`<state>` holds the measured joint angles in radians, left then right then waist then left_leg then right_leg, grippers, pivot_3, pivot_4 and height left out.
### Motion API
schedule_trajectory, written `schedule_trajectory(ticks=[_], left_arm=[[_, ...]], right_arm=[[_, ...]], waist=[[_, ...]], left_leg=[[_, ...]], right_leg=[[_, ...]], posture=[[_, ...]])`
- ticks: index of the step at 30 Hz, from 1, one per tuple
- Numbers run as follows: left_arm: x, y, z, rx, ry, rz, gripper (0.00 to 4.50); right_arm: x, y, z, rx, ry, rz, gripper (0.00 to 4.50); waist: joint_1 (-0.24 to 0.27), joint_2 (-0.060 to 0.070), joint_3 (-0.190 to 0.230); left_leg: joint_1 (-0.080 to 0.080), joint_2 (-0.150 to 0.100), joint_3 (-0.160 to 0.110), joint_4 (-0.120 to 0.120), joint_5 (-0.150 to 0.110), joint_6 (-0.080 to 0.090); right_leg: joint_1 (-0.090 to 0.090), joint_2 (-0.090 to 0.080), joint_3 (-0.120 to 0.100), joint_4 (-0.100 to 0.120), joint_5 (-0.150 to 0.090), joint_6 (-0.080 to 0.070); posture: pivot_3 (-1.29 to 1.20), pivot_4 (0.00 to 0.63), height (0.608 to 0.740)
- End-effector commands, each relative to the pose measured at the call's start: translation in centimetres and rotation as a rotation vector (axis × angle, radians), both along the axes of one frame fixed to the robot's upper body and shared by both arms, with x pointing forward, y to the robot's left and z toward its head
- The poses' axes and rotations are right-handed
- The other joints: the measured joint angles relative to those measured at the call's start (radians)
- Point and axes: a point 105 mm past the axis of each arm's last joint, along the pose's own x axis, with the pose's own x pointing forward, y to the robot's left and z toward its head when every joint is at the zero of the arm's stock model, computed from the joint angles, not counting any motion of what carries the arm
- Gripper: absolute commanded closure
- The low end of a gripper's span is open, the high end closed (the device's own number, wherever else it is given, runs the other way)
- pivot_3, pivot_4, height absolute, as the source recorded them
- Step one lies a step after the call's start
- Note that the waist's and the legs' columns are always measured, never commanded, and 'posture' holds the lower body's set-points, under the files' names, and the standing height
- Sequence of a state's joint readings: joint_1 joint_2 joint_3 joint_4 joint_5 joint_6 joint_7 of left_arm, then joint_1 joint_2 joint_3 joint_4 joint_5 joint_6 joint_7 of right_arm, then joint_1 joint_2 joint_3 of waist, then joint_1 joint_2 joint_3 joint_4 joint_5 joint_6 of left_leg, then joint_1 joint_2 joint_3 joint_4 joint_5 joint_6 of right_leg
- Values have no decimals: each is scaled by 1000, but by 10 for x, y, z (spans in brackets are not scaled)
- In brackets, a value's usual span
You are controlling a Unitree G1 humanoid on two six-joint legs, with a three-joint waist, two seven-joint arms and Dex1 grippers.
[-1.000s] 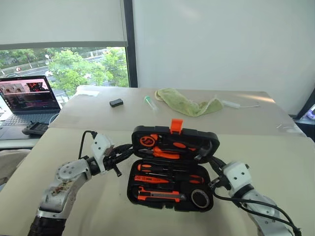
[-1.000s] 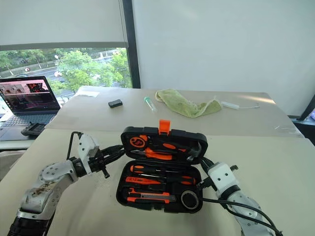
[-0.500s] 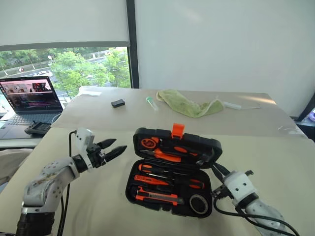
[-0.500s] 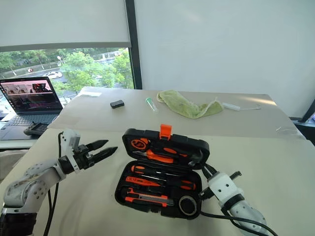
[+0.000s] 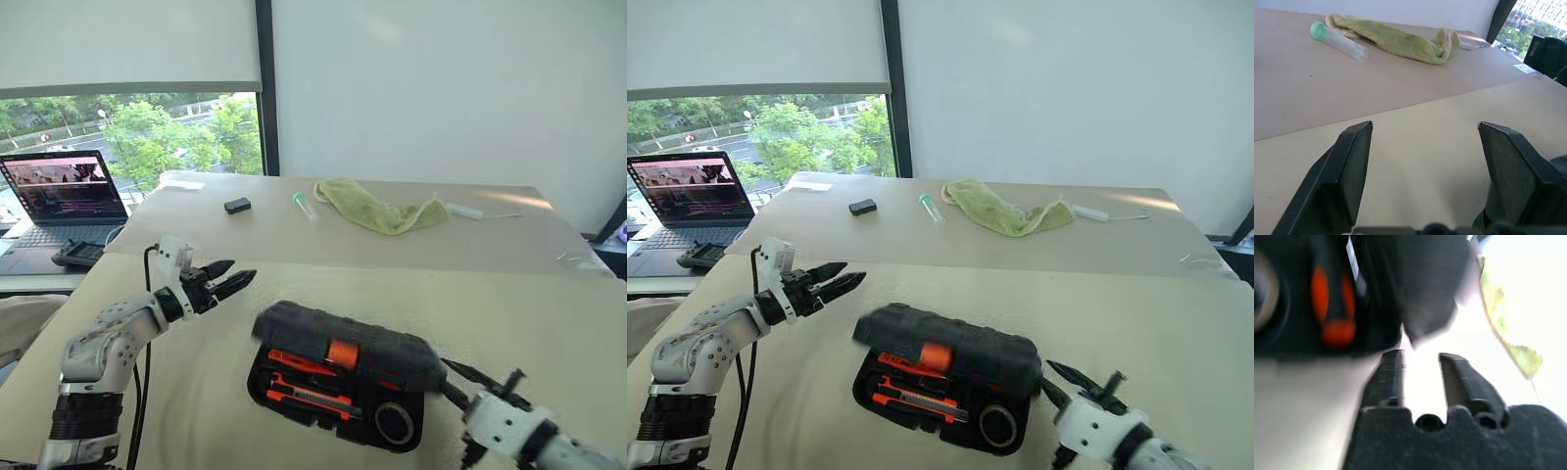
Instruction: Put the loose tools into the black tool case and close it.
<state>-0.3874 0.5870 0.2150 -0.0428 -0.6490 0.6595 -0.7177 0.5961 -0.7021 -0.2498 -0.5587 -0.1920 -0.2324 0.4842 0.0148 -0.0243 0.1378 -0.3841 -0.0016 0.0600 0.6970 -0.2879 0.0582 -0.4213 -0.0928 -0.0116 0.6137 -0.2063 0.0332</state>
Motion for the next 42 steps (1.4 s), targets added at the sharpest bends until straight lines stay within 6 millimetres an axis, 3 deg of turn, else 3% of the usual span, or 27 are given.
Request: schedule_trajectory(ticks=[1,7,9,10,11,13,16,19,25,28,34,38,42], left_arm=[[4,-4,13,10,-47,-25,796],[-4,-13,9,55,-32,-135,796],[-8,-13,1,88,-24,-162,796],[-7,-11,-3,110,-26,-150,1337],[-4,-6,-7,128,-19,-116,1533],[1,2,-13,156,-11,-48,2349],[-11,4,-29,226,26,-53,3413],[-30,-3,-41,281,58,-118,4451],[-77,-26,-66,420,155,-306,4451],[-87,-36,-70,434,174,-334,4451],[-85,-51,-67,362,202,-316,4451],[-77,-43,-84,364,216,-216,4451],[-67,-35,-91,333,215,-129,4451]], right_arm=[[-15,-8,10,-25,75,7,1540],[-39,-1,22,382,334,-115,1540],[-37,3,26,488,368,-132,2054],[-36,5,24,509,389,-136,2274],[-33,4,19,496,401,-159,2601],[-29,1,7,466,432,-208,3394],[-16,0,-6,453,444,-278,4370],[-6,9,-14,440,464,-285,4500],[10,42,-17,412,552,-160,4500],[19,54,-21,354,592,-97,4500],[75,65,1,350,512,-125,4500],[125,75,18,347,440,-151,4500],[153,68,13,284,415,-181,4500]], waist=[[-2,0,0],[-4,0,0],[-6,-1,0],[-6,-1,0],[-4,-1,0],[-2,-1,0],[-2,-1,0],[-4,0,0],[-2,0,0],[-3,0,0],[-11,0,2],[-21,0,2],[-17,1,2]], left_leg=[[0,0,0,0,0,0],[1,1,-1,0,0,0],[1,2,0,0,0,0],[1,2,0,0,0,0],[1,2,0,0,0,0],[1,2,0,0,0,0],[0,2,0,0,0,0],[-1,2,0,-1,0,0],[-1,2,0,-1,-1,0],[-1,2,0,-1,0,0],[-1,2,0,0,2,0],[0,2,0,-1,3,-1],[1,1,0,-1,4,-2]], right_leg=[[0,0,0,0,0,0],[0,0,0,1,0,-1],[0,0,0,1,0,-1],[0,0,1,1,0,-1],[0,0,0,0,0,-2],[0,0,0,0,0,-2],[-1,0,0,0,0,-2],[-3,-1,1,0,0,-2],[-2,-3,0,-1,0,-3],[-2,-2,0,0,-3,-8],[-3,0,0,0,-1,-8],[-2,2,1,1,1,-4],[-2,2,0,2,2,-5]], posture=[[0,150,740],[0,150,740],[0,150,740],[0,150,740],[0,150,740],[0,150,740],[0,150,740],[0,150,740],[0,150,740],[0,150,740],[0,150,740],[0,150,740],[0,150,740]])
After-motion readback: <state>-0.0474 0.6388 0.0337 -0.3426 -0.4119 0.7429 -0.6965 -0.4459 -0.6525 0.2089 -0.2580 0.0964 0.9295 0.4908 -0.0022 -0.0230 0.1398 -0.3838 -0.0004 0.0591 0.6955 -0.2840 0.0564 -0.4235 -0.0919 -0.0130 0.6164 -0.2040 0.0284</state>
